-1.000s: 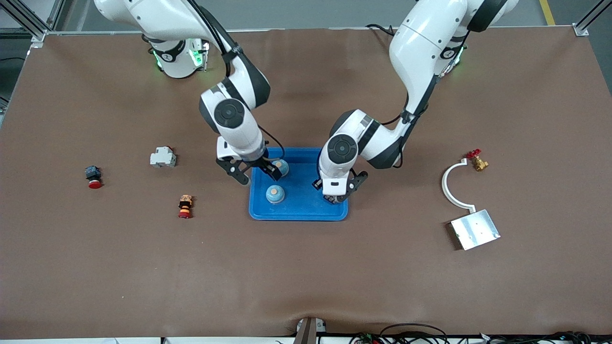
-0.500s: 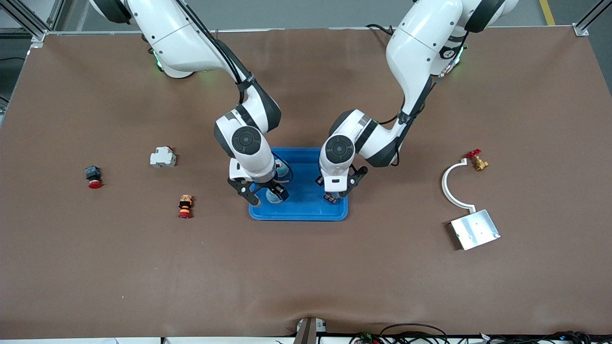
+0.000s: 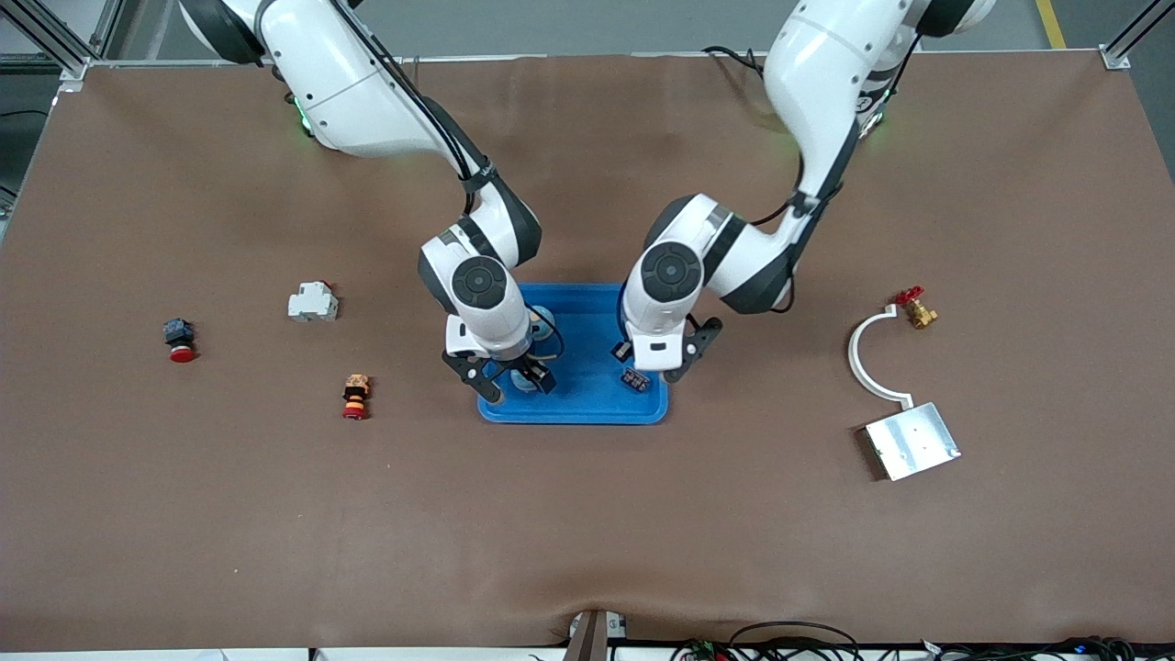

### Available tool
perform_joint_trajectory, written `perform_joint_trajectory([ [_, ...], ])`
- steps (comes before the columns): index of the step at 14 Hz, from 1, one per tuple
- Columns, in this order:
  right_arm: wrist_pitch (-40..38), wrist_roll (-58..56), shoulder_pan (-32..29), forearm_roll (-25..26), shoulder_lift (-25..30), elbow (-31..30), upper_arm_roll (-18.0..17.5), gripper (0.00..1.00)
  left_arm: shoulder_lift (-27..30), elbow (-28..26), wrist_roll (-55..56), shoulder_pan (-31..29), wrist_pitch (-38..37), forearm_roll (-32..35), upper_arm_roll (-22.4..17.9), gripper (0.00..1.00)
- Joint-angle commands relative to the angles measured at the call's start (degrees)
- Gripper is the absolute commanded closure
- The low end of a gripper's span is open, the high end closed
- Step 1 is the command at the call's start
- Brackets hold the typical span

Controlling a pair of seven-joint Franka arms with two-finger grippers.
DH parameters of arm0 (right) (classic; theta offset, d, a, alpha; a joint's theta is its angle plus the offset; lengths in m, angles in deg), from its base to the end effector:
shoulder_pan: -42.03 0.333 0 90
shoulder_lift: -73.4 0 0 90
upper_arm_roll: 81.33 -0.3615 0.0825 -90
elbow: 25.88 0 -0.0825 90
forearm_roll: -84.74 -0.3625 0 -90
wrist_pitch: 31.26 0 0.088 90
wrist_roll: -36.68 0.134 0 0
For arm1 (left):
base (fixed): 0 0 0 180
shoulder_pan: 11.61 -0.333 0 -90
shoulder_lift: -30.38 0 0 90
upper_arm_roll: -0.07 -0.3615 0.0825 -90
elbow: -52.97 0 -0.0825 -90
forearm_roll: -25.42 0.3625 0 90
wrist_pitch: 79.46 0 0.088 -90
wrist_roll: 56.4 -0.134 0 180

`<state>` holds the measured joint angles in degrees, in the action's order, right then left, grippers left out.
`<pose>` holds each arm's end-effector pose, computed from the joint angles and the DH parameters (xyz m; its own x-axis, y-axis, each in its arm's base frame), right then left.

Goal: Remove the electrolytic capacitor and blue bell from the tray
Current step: 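Lift the capacitor with the left gripper while the right gripper lifts the bell, then set the capacitor by the bracket while the right gripper sets the bell down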

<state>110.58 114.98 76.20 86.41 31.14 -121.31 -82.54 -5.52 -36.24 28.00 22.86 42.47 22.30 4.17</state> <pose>0.5776 0.4072 0.2053 0.7427 -0.6694 0.0200 -0.6668 -0.7419 -0.0700 0.5527 -0.4350 0.2989 0.6613 0.7445 -0.0914 0.7439 -0.6666 -0.0474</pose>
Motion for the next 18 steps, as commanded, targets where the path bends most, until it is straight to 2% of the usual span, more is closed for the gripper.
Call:
perform_joint_trajectory([
  [1, -0.2, 1.8, 0.5, 1.3, -1.3, 2.0, 0.2, 0.0, 5.0, -1.8, -1.2, -3.0, -7.2, 6.2, -0.1, 1.0],
  [2, -0.2, 1.7, 0.7, 1.4, -1.8, 2.4, 0.2, 0.0, 5.5, -1.8, -3.1, -4.5, -9.1, 7.7, 0.0, 1.0],
  [3, -0.2, 1.4, 0.7, 1.6, -2.0, 2.9, 0.2, 0.27, 6.2, -2.7, -4.6, -6.2, -10.2, 8.0, 0.0, 1.0],
  [5, -0.2, 1.6, 0.4, 1.8, -2.0, 3.1, 0.2, 0.94, 8.1, -6.0, -8.5, -9.4, -10.3, 8.3, -0.1, 1.0],
  [6, -0.4, 1.7, 0.5, 1.5, -2.0, 3.2, 0.2, 1.0, 8.9, -7.8, -10.7, -11.0, -10.3, 8.9, -0.1, 1.0],
  [8, -1.1, 1.6, 0.4, 0.9, -1.8, 4.2, 0.1, 1.0, 9.4, -11.0, -12.6, -14.2, -9.7, 13.0, 0.2, 1.0],
  [10, -3.3, 3.6, 0.1, 0.5, -1.1, 5.9, 0.0, 1.0, 8.4, -13.3, -12.8, -16.5, -6.5, 14.5, 0.2, 1.0],
  [12, -14.6, 2.2, -1.0, 0.5, -0.9, 12.2, -0.2, 1.0, 7.5, -16.0, -15.0, -18.4, -2.0, 15.4, 0.1, 1.0],
  [14, -21.0, -3.8, -3.3, 0.1, 0.9, 14.1, -0.6, 1.0, 6.4, -17.0, -16.4, -20.7, 1.9, 16.8, 0.1, 1.0],
  [15, -21.4, -8.0, -4.8, -1.0, 3.4, 13.1, -0.5, 1.0, 5.4, -17.1, -16.4, -21.1, 3.4, 17.7, 0.2, 1.0],
  [18, -20.7, -21.3, -11.1, -2.5, 12.5, 3.0, -0.5, 1.0, 3.4, -17.1, -16.5, -21.2, 5.2, 18.2, 0.0, 1.0],
])
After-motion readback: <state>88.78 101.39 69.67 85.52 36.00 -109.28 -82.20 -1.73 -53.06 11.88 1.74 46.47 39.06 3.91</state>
